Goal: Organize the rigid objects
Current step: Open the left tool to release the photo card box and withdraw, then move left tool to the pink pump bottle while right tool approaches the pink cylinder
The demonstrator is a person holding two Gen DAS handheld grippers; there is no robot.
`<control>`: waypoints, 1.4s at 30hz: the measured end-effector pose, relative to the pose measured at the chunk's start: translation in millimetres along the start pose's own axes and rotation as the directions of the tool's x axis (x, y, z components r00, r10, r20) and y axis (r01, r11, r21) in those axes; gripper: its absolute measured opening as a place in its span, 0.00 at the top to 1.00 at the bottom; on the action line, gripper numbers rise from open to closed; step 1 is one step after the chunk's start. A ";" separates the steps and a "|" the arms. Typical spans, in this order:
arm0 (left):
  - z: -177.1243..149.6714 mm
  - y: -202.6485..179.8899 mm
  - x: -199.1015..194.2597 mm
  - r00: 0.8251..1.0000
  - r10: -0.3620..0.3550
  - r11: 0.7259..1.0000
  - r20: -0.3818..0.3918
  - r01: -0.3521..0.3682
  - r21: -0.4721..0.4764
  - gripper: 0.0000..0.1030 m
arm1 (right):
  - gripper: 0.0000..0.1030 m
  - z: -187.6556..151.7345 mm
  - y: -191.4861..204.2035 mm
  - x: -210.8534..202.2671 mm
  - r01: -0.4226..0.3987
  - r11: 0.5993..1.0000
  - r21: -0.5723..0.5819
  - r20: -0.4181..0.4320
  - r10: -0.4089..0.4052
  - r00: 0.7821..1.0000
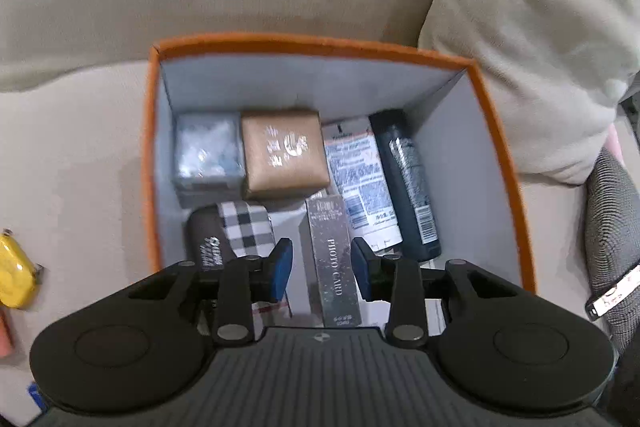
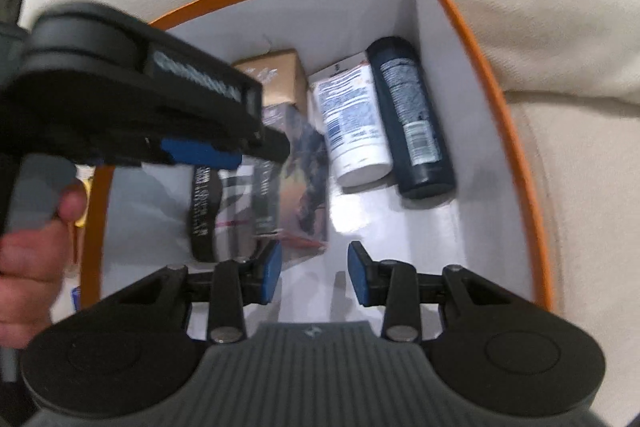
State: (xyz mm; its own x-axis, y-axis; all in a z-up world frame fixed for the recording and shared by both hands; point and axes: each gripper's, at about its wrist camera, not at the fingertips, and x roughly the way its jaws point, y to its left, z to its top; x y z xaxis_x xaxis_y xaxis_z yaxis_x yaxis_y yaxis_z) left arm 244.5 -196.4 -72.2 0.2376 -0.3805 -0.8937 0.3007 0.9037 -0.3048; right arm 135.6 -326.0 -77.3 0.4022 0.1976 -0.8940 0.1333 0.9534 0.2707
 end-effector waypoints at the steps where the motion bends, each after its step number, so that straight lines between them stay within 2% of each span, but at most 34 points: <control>1: 0.7 1.7 -7.8 1.000 -0.010 1.000 0.017 0.010 -0.002 0.61 | 0.62 -0.7 2.4 0.5 -0.007 1.000 -0.002 0.001 0.007 1.000; 7: -6.0 31.7 -64.2 0.989 -0.026 0.999 0.144 0.032 -0.038 0.61 | 0.63 2.0 18.9 3.3 -0.031 0.999 -0.012 0.023 0.031 0.999; 8: -8.2 36.5 -71.0 0.986 -0.026 0.998 0.162 0.034 -0.046 0.61 | 0.66 3.0 21.5 4.8 -0.029 0.999 -0.021 0.029 0.029 0.999; 10: -15.4 49.7 -88.7 0.981 -0.022 0.998 0.195 0.034 -0.059 0.61 | 0.81 4.4 27.1 8.9 -0.016 0.999 -0.049 0.016 0.017 1.000; 14: -28.3 74.9 -105.9 0.972 -0.006 0.994 0.234 0.032 -0.104 0.61 | 0.77 5.3 34.3 -4.7 0.022 0.997 -0.075 0.055 -0.018 0.998; 16: -35.0 89.2 -111.2 0.970 0.011 0.991 0.244 0.022 -0.134 0.61 | 0.62 9.1 31.9 -14.3 0.027 0.998 -0.058 0.098 -0.021 0.995; 19: -44.7 108.9 -112.1 0.971 0.039 0.985 0.235 0.002 -0.172 0.61 | 0.62 19.3 29.4 -18.7 0.070 0.997 -0.040 0.142 -0.064 0.988; 22: -50.8 124.0 -106.0 0.975 0.046 0.977 0.215 0.001 -0.213 0.61 | 0.63 35.4 24.8 -5.7 0.066 0.997 -0.033 0.120 -0.062 0.991; 23: -53.9 129.9 -107.2 0.976 0.047 0.975 0.212 0.001 -0.223 0.61 | 0.66 37.9 24.2 -1.9 0.066 0.997 -0.033 0.107 -0.062 0.992; 24: -55.3 134.1 -106.4 0.976 0.048 0.973 0.210 0.002 -0.232 0.61 | 0.76 39.3 25.2 1.2 0.066 0.997 -0.040 0.100 -0.062 0.993; 26: -58.6 142.7 -106.1 0.977 0.050 0.970 0.209 0.002 -0.244 0.61 | 0.80 40.7 30.9 4.0 0.086 0.994 -0.070 0.105 -0.079 0.991; 28: -61.2 148.1 -103.9 0.978 0.048 0.968 0.203 0.005 -0.252 0.61 | 0.92 40.5 37.7 4.2 0.053 0.995 -0.084 0.096 -0.045 0.994; 30: -62.9 152.4 -101.4 0.980 0.041 0.966 0.196 0.011 -0.258 0.61 | 0.96 38.7 44.6 6.7 0.025 0.995 -0.092 0.060 -0.020 0.998; 32: -63.7 154.2 -100.8 0.980 0.033 0.965 0.194 0.019 -0.260 0.61 | 0.96 33.6 53.2 12.2 0.073 0.989 -0.128 0.059 -0.066 0.996; 36: -67.7 160.5 -101.1 0.981 0.039 0.965 0.192 0.013 -0.261 0.61 | 0.88 28.9 53.8 14.2 0.035 0.995 -0.092 0.047 -0.031 0.998; 39: -72.6 167.6 -99.7 0.982 0.041 0.960 0.182 0.012 -0.281 0.61 | 0.72 26.8 62.6 18.3 0.081 0.988 -0.132 0.067 -0.073 0.995; 42: -76.0 172.5 -99.5 0.983 0.045 0.958 0.177 0.008 -0.287 0.61 | 0.72 27.0 67.5 28.2 0.124 0.980 -0.155 0.058 -0.117 0.991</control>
State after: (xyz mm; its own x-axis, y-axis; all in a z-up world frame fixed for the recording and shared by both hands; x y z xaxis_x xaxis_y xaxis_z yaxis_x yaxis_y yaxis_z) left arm 202.5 12.2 -60.9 0.4106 -0.3682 -0.8342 0.0244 0.9189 -0.3936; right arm 180.4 -262.3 -74.7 0.4355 0.0714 -0.8973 0.0403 0.9943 0.0987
